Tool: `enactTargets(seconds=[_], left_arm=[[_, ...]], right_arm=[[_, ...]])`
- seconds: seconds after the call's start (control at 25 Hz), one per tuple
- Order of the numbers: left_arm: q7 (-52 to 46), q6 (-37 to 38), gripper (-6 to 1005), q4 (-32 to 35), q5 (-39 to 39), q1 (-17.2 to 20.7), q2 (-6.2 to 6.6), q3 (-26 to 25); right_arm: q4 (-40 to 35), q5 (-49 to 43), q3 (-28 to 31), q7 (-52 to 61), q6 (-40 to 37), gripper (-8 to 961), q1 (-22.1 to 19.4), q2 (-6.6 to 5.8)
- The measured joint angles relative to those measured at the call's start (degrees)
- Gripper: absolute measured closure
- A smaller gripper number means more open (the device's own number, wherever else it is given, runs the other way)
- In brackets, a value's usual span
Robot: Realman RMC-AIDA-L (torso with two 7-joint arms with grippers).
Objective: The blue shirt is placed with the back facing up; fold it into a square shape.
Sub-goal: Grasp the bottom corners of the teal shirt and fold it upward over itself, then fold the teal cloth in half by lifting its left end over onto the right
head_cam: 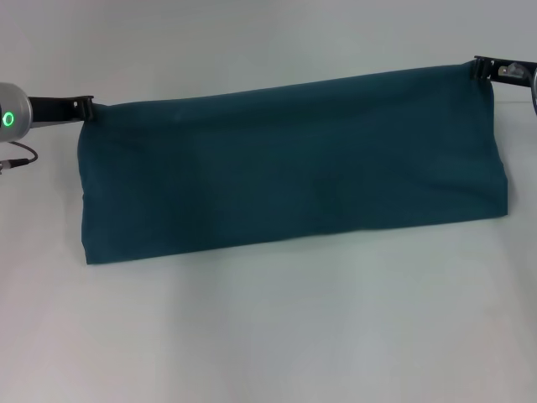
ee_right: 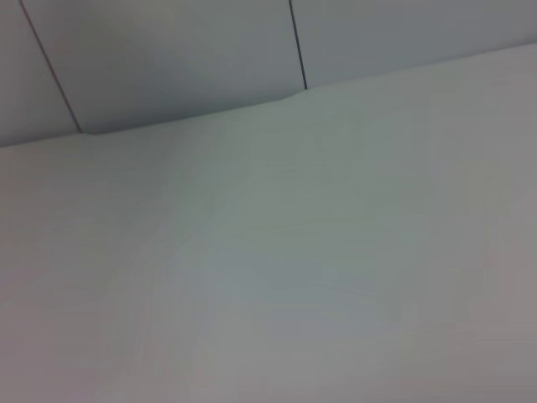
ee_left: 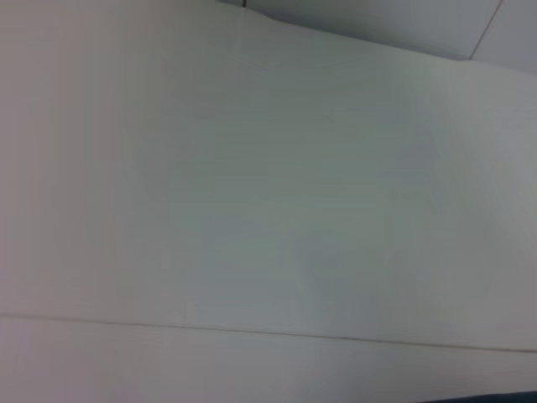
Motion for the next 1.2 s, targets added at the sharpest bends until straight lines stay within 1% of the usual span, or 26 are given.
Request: enactTargets(seconds=[0.2,0.64,0.76,0.8,0.92,1.0,1.08,1.2], left_arm=[[0.0,-0.2,971,0.3,-0.2,0.0,-0.15,0.8],[0.3,-0.8,959,0.6,-0.4,-0.1,-0.21,0.8],[0.3,-1.9,955,0.3,-0.4,-0.3,-0.21,0.7],[0.3,-2.4,954,0.2,-0.4,-0.4,-0.23,0.7],[0.3,-3.9,834,-0.1,-0.4,-0.6,-0.4,0.7],[0.1,-4.4,754,-0.2,-0.4,-0.6,-0.46,0.8],[-0.2,-4.3,711,-0.2,-0.4,-0.5,-0.52,0.6],[-1.5,-4.0,647,0.3,-0.7,0.1,-0.76,0.3]], right_arm=[[-0.2,0.0,0.0,0.0,0.0,797,0.0,0.0],[-0.2,0.0,0.0,0.0,1.0,785,0.1,0.0],[0.1,0.0,0.0,-0.3,1.5,782,0.1,-0.23],[0.4,0.0,0.0,-0.4,1.8,781,0.1,-0.46],[1.7,0.0,-0.4,-0.3,2.8,777,0.4,-1.73],[2.7,0.0,-0.5,-0.1,3.1,775,0.7,-2.97],[3.0,0.1,-0.2,0.1,2.4,773,0.8,-4.08],[1.6,1.3,1.6,0.1,-2.7,630,-0.1,-5.58]])
